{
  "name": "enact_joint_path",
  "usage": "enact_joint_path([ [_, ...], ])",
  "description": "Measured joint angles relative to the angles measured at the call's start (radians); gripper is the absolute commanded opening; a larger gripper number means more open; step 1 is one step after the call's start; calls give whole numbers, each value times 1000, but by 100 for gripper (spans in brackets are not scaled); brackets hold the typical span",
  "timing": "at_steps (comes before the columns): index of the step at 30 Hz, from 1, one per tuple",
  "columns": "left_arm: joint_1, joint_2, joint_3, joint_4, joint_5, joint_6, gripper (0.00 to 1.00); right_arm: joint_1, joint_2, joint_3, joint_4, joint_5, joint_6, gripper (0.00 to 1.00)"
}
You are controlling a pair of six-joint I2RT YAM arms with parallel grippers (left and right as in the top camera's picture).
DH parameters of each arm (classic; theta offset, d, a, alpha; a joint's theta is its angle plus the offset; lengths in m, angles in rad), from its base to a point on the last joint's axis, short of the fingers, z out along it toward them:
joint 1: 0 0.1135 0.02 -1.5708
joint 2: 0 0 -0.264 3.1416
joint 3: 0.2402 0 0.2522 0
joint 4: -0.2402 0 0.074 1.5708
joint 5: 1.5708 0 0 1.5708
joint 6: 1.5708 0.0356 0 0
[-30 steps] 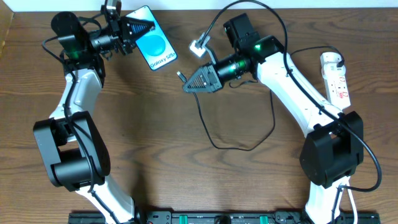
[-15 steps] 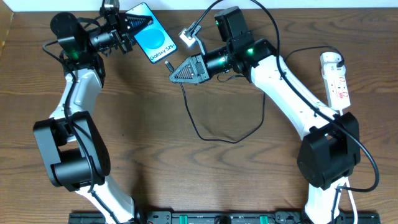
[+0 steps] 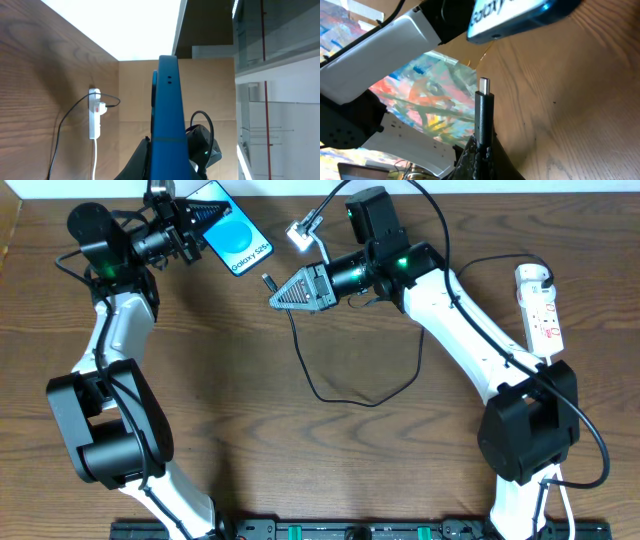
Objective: Plug charger to phone and switch on socket
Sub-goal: 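Push the USB-C plug upward into the phone's bottom port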
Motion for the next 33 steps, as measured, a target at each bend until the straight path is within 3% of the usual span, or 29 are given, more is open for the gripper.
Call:
enact_joint_path([
  [33,-28,0,0,0,46,3,8,0,0,0,25,33,48,1],
])
